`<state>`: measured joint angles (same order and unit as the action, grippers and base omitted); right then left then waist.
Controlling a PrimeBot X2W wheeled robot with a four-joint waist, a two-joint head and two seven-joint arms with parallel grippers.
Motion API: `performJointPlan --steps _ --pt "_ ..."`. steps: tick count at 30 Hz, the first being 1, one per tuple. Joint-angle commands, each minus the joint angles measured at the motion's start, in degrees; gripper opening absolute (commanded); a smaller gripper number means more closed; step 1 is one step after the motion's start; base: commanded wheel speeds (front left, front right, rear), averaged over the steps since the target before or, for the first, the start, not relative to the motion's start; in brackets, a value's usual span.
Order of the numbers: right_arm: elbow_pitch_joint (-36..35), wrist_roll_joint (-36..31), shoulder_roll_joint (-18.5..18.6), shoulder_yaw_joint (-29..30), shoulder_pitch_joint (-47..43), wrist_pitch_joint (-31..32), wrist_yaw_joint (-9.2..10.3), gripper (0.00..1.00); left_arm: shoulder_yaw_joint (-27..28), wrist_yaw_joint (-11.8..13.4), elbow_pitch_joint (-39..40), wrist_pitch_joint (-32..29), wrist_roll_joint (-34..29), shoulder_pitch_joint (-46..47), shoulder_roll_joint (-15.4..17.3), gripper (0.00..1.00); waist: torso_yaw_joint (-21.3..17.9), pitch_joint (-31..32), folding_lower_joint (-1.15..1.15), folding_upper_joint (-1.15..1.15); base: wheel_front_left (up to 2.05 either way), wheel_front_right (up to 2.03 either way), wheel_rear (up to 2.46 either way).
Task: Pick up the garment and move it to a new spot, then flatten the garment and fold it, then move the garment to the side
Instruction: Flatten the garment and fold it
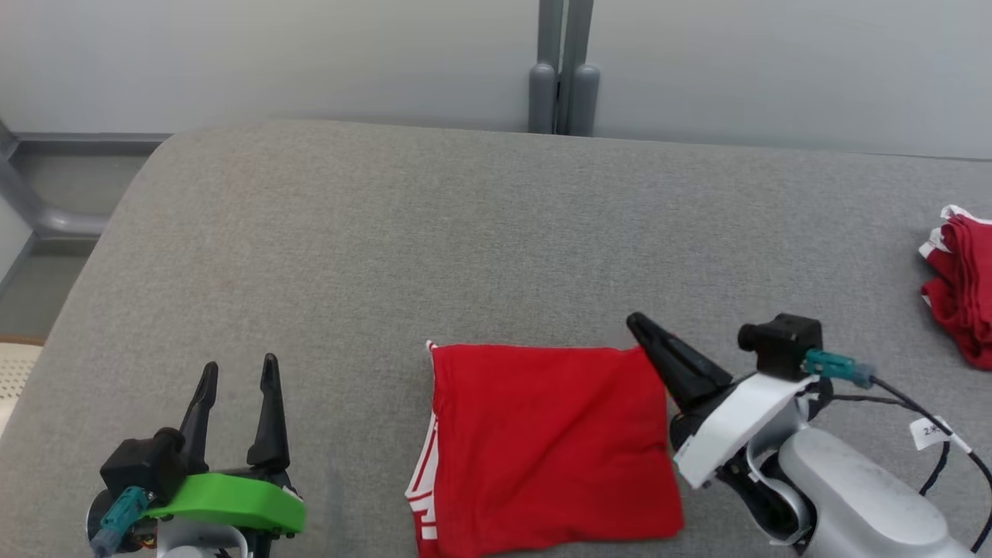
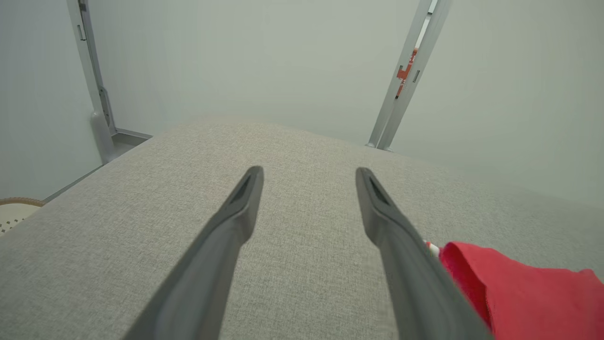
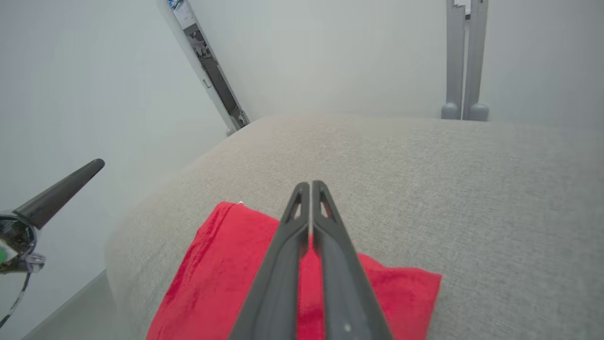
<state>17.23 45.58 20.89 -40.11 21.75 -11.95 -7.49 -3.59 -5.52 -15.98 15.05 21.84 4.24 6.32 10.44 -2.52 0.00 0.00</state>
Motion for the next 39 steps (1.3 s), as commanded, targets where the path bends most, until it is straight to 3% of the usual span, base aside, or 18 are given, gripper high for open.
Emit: performJointPlan --steps 1,2,8,15,19,26,39 --pt "-0.5 -0.7 0.6 1.6 0.4 -1.0 0.01 0.82 0.4 0.0 0.7 0.1 -0.5 -0.7 -0.1 1.0 -3.0 0.8 0.0 0.0 0.0 0.0 0.0" --pt "-0.9 -1.2 0.9 3.0 0.3 -1.4 0.01 1.0 0.7 -0.1 1.3 0.2 -0.7 -0.8 -0.2 1.0 -3.9 0.9 0.0 0.0 0.0 0.0 0.0" --pt "-1.8 -6.3 1.3 13.5 -2.2 -2.9 0.02 1.0 1.7 -0.4 4.2 0.1 -2.4 -1.3 -0.5 1.0 -7.5 1.3 0.0 0.0 0.0 0.0 0.0" --pt "-3.3 -15.0 -2.7 25.5 -8.1 -3.2 0.01 1.0 3.2 -0.6 6.0 0.2 -3.8 -2.2 -0.9 1.0 -10.6 1.7 0.0 0.0 0.0 0.0 0.0" --pt "-3.6 -19.3 -4.5 29.5 -11.9 -3.2 0.02 1.0 3.7 -0.9 6.6 0.1 -5.3 -3.1 -0.9 1.0 -11.6 2.0 0.0 0.0 0.0 0.0 0.0" --pt "-5.2 -23.8 -6.8 32.0 -15.2 -3.3 0.01 1.0 5.2 -1.3 7.2 0.1 -6.7 -4.1 -0.8 1.0 -12.0 2.2 0.0 0.0 0.0 0.0 0.0" --pt "-4.3 -25.8 -7.1 31.6 -15.2 -3.3 0.01 1.0 5.7 -1.7 6.8 0.2 -7.8 -4.3 -1.8 1.0 -11.2 2.3 0.0 0.0 0.0 0.0 0.0"
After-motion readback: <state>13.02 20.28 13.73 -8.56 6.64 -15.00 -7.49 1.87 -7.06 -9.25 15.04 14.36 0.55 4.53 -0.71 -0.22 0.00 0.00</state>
